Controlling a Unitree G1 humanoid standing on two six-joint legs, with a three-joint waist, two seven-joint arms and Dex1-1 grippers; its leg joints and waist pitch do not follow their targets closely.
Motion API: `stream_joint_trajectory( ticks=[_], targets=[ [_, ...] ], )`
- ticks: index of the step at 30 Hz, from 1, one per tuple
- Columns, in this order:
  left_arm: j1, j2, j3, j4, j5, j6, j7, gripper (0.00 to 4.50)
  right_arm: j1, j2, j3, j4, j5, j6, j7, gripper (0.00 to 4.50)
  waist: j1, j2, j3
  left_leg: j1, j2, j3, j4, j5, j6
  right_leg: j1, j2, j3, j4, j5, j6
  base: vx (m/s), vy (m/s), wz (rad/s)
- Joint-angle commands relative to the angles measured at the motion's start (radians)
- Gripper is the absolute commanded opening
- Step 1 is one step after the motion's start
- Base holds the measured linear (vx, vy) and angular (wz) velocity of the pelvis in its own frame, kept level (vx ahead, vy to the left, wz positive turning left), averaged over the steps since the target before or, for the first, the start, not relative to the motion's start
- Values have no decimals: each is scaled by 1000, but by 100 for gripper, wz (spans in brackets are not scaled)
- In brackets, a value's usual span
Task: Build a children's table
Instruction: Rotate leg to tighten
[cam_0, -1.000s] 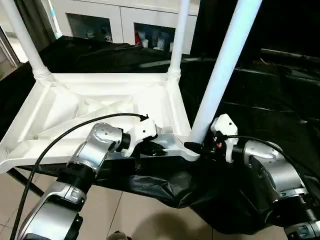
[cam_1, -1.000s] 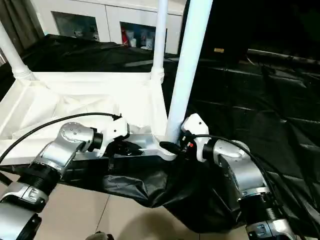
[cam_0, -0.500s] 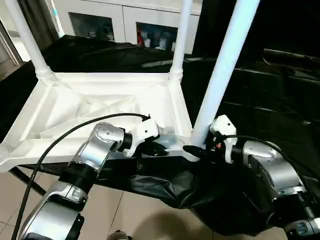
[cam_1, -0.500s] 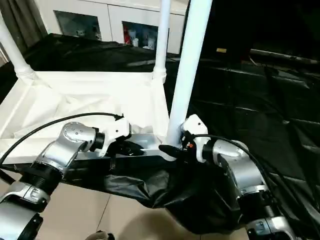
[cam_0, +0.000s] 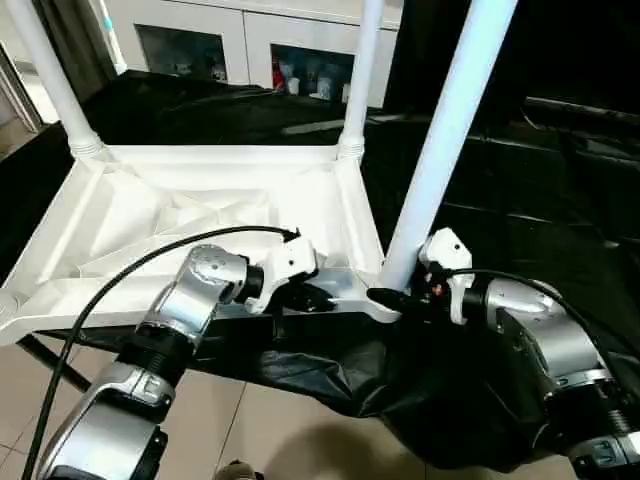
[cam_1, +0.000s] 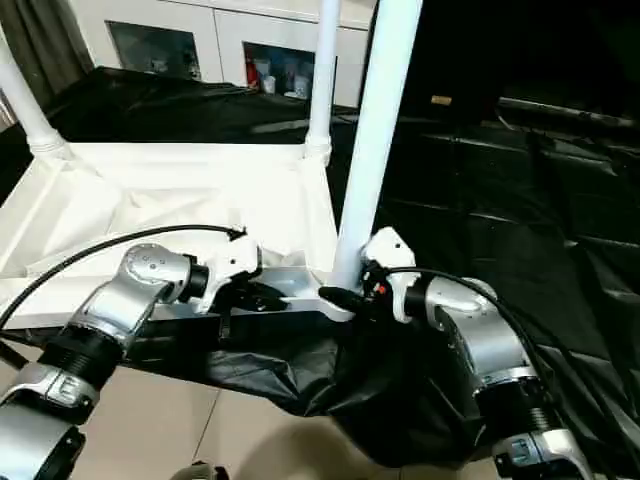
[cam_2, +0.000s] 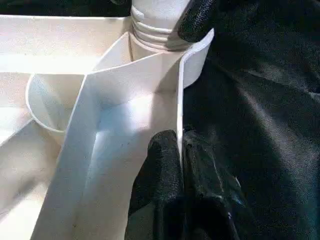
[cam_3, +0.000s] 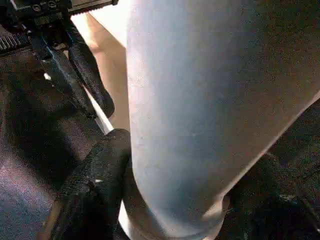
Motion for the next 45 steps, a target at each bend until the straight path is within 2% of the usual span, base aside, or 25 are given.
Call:
stream_joint_trajectory(
  ticks=[1, 3, 6, 8, 10, 11, 12, 13, 15, 16, 18, 19, 20, 23, 26, 29, 30, 32, 34, 35, 36, 39, 41, 44, 45],
  targets=[
    [11, -36, 12, -20, -53, -3, 16, 0, 8, 6, 45, 25, -19, 19, 16, 248, 4, -18, -52, 4, 21, -2, -60, -223, 65, 41, -48, 32, -79, -241, -187, 0, 0, 0],
    [11, -43, 15, -14, -43, 9, 48, 0, 5, 46, 17, 56, -22, 23, -69, 248, 2, -19, -52, 3, 20, -2, -61, -227, 63, 40, -48, 32, -79, -245, -187, 0, 0, 0],
    [-2, -65, 18, 13, -19, 32, 119, 0, -5, 105, -24, 110, -35, 33, -207, 248, -7, -18, -47, -1, 18, -5, -69, -258, 34, 39, -48, 30, -86, -323, -166, 0, 0, 0],
    [-34, -116, 23, 71, 17, 74, 247, 0, -24, 194, -79, 170, -45, 55, -406, 248, -14, -14, -47, 10, 19, -5, -69, -290, 12, 29, -48, 34, -92, -357, -161, 0, 0, 0],
    [-71, -177, 35, 128, 39, 112, 377, 0, -49, 280, -134, 224, -46, 82, -598, 247, -20, -18, -47, 8, 15, -6, -72, -291, -5, 30, -46, 33, -91, -356, -162, 0, 0, 0],
    [-85, -200, 41, 148, 44, 122, 424, 0, -59, 311, -153, 243, -44, 93, -664, 247, -20, -18, -46, 13, 15, -7, -71, -308, -10, 27, -47, 32, -95, -377, -156, 0, 0, 0],
    [-98, -231, 43, 163, 46, 135, 460, 0, -72, 344, -166, 263, -47, 96, -733, 247, -21, -17, -46, 13, 15, -7, -72, -311, -9, 29, -47, 33, -96, -379, -153, 0, 0, 0],
    [-106, -250, 42, 171, 45, 144, 482, 0, -81, 366, -174, 277, -51, 97, -778, 247, -22, -15, -44, 14, 14, -8, -73, -325, -10, 24, -48, 34, -101, -398, -143, 0, 0, 0],
    [-123, -302, 31, 181, 53, 160, 526, 0, -109, 427, -184, 306, -48, 85, -837, 247, -20, -8, -47, 13, 13, -10, -73, -333, -7, 27, -48, 33, -102, -396, -131, 0, 0, 0],
    [-124, -304, 30, 182, 53, 161, 528, 0, -110, 429, -184, 307, -49, 84, -839, 247, -21, -12, -46, 12, 13, -8, -73, -333, -2, 26, -44, 34, -102, -372, -126, 0, 0, 0],
    [-127, -313, 28, 185, 56, 164, 535, 0, -117, 440, -185, 314, -51, 81, -850, 247, -19, -11, -47, 9, 13, -9, -74, -326, 2, 29, -43, 33, -100, -352, -121, 0, 0, 0],
    [-134, -322, 25, 194, 63, 161, 545, 0, -126, 447, -179, 320, -63, 73, -854, 303, -19, -11, -48, 8, 13, -9, -74, -325, 4, 30, -43, 33, -100, -345, -120, 0, 0, 0],
    [-145, -329, 20, 211, 71, 143, 550, 0, -140, 452, -174, 324, -69, 59, -840, 303, -21, 0, -47, 10, 12, -8, -75, -344, -4, 25, -39, 33, -103, -334, -118, 0, 0, 0],
    [-149, -311, 13, 219, 71, 113, 519, 0, -153, 427, -174, 321, -74, 37, -813, 333, -18, -3, -49, 6, 12, -10, -76, -334, 1, 32, -41, 32, -98, -299, -125, 0, 0, 0],
    [-138, -282, 13, 207, 64, 100, 487, 0, -161, 385, -180, 328, -70, 33, -772, 354, -17, -7, -47, 5, 12, -10, -76, -335, 10, 33, -43, 31, -100, -313, -130, 0, 0, 0],
    [-122, -245, 21, 185, 50, 87, 436, 0, -153, 313, -147, 300, -76, 20, -635, 354, -16, -11, -45, 2, 14, -10, -77, -334, 21, 36, -45, 31, -102, -329, -127, 0, 0, 0],
    [-122, -245, 21, 185, 50, 87, 436, 0, -153, 313, -147, 300, -76, 20, -635, 354, -16, -12, -47, -1, 14, -10, -75, -315, 26, 39, -45, 31, -99, -316, -129, 0, 0, 0],
    [-99, -200, 22, 154, 31, 65, 360, 0, -123, 227, -100, 229, -67, 14, -446, 354, -13, -17, -46, -4, 13, -7, -72, -274, 46, 43, -45, 31, -96, -277, -141, 0, 0, 0],
    [-94, -191, 22, 147, 28, 66, 347, 0, -116, 210, -89, 214, -65, 12, -407, 354, -10, -18, -46, -4, 15, -6, -70, -263, 59, 45, -46, 31, -96, -267, -144, 0, 0, 0],
    [-76, -158, 21, 118, 11, 55, 285, 0, -94, 147, -56, 166, -58, 3, -292, 354, -9, -18, -46, -1, 16, -5, -69, -246, 67, 45, -45, 30, -96, -254, -152, 0, 0, 0],
    [-64, -136, 19, 99, 2, 41, 244, 0, -82, 109, -38, 139, -53, -4, -223, 354, -9, -21, -50, -6, 16, -5, -66, -219, 74, 49, -46, 31, -88, -218, -164, 0, 0, 0],
    [-30, -84, 13, 32, -37, 19, 125, 0, -71, 41, -17, 103, -37, -9, -106, 354, -9, -21, -49, -8, 17, -4, -61, -176, 98, 50, -44, 28, -77, -139, -197, 0, 0, 0],
    [-19, -70, 11, 10, -48, 17, 101, 0, -71, 32, -17, 98, -35, -10, -83, 354, -12, -18, -51, -1, 21, -1, -59, -176, 103, 44, -45, 30, -75, -125, -224, 0, 0, 0],
    [-10, -58, 7, -8, -47, 21, 92, 0, -75, 29, -9, 99, -40, -11, -67, 354, -10, -21, -52, 0, 22, 1, -58, -159, 105, 44, -43, 30, -69, -94, -240, 0, 0, 0],
    [-8, -57, 7, -11, -47, 22, 91, 0, -76, 29, -7, 100, -42, -14, -67, 354, -9, -19, -52, 1, 23, 1, -57, -159, 104, 43, -44, 30, -68, -92, -242, 0, 0, 0]
  ],
)
